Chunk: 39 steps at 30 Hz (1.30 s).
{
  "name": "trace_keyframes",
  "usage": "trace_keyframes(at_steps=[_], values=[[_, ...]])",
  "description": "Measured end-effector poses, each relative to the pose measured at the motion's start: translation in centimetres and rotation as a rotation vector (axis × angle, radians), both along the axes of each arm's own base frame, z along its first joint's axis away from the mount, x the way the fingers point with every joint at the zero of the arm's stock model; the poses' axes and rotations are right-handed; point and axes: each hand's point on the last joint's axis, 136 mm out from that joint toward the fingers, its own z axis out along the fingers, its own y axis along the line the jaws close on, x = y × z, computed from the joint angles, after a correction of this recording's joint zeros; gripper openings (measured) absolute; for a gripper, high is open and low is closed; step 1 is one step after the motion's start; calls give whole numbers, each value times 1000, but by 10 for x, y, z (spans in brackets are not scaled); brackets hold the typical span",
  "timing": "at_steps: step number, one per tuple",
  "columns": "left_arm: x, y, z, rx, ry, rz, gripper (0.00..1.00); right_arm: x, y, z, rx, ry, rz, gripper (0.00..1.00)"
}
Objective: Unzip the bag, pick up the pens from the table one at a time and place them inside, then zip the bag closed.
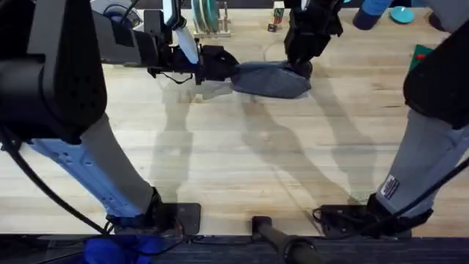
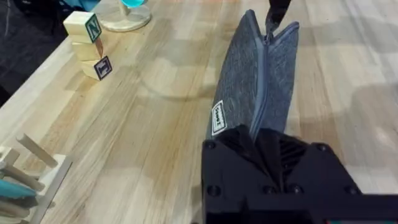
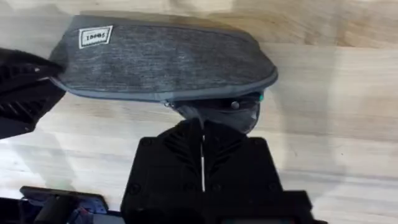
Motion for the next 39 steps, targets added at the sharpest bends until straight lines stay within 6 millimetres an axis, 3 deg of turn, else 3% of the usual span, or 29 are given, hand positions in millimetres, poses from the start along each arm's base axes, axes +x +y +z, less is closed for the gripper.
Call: trace_keyframes(at_steps=[12, 33, 39], values=[[1, 1, 0, 3, 0, 4, 41, -5, -39, -13, -25, 70, -88, 34], [1, 1, -1, 3, 0, 4, 42, -6, -70, -16, -44, 99, -148, 35], [1, 1, 0, 3, 0, 4, 41, -12, -80, -35, -38, 142, -179, 35]])
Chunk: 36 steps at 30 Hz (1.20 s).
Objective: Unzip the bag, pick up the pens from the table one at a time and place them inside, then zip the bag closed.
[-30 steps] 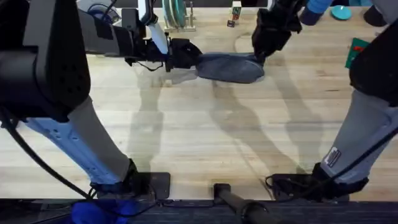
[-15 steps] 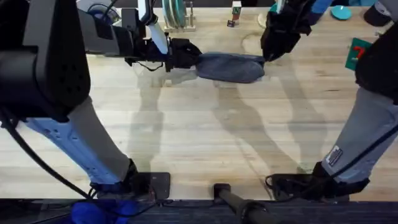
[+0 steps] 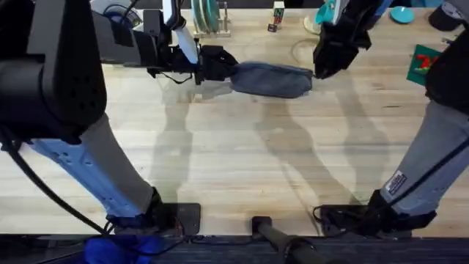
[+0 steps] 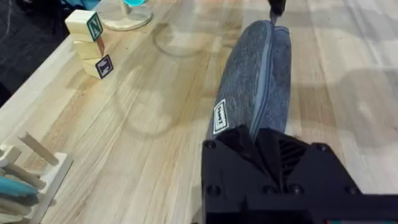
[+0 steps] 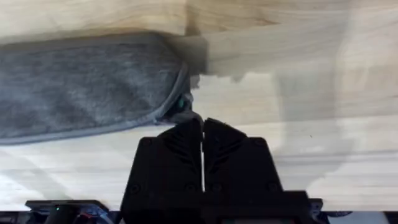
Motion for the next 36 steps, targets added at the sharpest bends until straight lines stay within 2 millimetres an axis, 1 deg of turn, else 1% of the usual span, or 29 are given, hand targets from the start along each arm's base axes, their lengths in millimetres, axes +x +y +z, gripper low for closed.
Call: trace_keyframes(at_steps=[3, 6, 8, 10, 13, 16, 20, 31, 32, 34, 36], values=[[0, 0, 0, -1, 1, 0, 41, -4, -1, -13, 8, 11, -6, 35], [0, 0, 0, -2, 8, 1, 41, -15, -6, -14, 20, 11, -24, 34], [0, 0, 0, -2, 10, 3, 41, -21, -16, -9, 18, -3, -49, 34], [0, 0, 0, -1, 13, 5, 41, -25, -32, -4, 14, -29, -85, 35], [0, 0, 0, 0, 18, 7, 41, -33, -53, -1, -5, -45, -126, 35], [0, 0, -1, -1, 25, 10, 41, -40, -64, -3, -16, -40, -140, 34], [0, 0, -1, -2, 31, 11, 41, -41, -64, -7, -16, -39, -134, 35], [0, 0, -1, -3, 35, 13, 41, -39, -64, -7, -13, -47, -123, 34], [0, 0, -1, -3, 35, 13, 51, -39, -64, -7, -13, -47, -123, 34], [1, 0, -1, 0, 37, 15, 132, -39, -64, -7, -13, -47, -123, 34], [1, 1, -2, 6, 38, 20, 186, -39, -64, -7, -13, -48, -123, 68]])
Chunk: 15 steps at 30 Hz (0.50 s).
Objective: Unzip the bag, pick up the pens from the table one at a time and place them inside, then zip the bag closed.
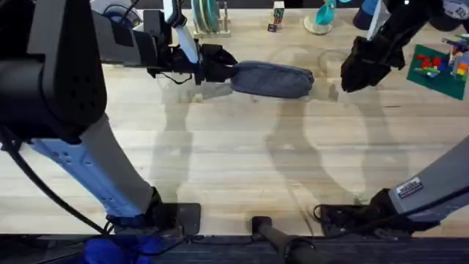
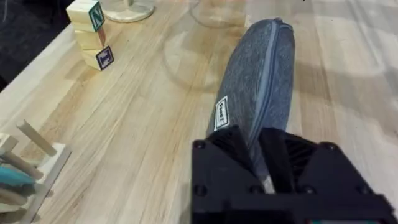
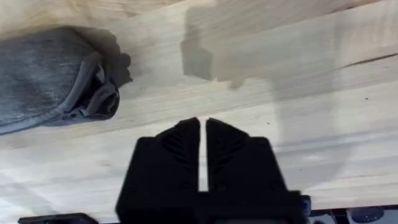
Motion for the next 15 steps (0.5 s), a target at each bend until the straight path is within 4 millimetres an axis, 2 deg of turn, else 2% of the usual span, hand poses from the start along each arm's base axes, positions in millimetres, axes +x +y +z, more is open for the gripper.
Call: trace_keyframes(at_steps=[5, 6, 8, 9, 10, 11, 12, 15], values=[[2, 1, -2, 11, 0, 9, 474, 2, 0, 5, -1, -22, 4, 287], [2, 1, -2, 12, -2, 9, 586, 2, 0, 7, -2, -31, 3, 320], [3, 1, -2, 13, 0, 12, 910, 2, 0, 13, -3, -49, 1, 407], [3, 1, -2, 12, 7, 17, 966, 2, 0, 16, -4, -58, 2, 506], [5, 1, -1, 12, 6, 23, 987, 2, 0, 19, -5, -64, 2, 637], [12, 2, 0, 12, 21, 51, 994, 0, 0, 24, -7, -76, 6, 954], [13, 3, 0, 11, 32, 60, 995, 0, -1, 25, -9, -78, 5, 984], [16, 3, 2, 3, 64, 79, 995, 0, -1, 26, -9, -81, 4, 995]])
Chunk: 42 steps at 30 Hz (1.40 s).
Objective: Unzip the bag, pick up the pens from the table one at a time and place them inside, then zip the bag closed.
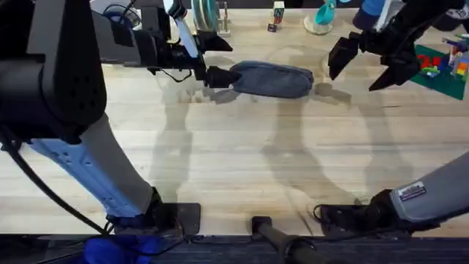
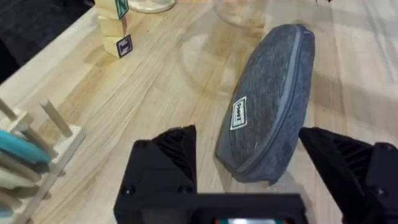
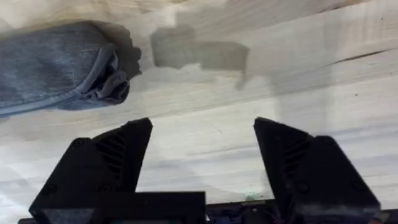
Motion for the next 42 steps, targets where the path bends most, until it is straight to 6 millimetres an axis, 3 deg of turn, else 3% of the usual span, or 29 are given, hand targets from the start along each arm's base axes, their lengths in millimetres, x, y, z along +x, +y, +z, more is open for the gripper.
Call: trace_keyframes(at_steps=[13, 20, 29, 42], values=[[20, 6, 9, 15, 98, 102, 995, -1, 0, 15, -3, -48, 0, 996], [23, 12, 44, 61, 34, 163, 995, -3, 12, 36, -5, -111, 36, 996], [3, 23, 80, 135, 51, 240, 995, -13, 37, 63, -1, -190, 116, 995], [-52, 44, 137, 273, 47, 379, 995, -41, 72, 106, 15, -304, 238, 995]])
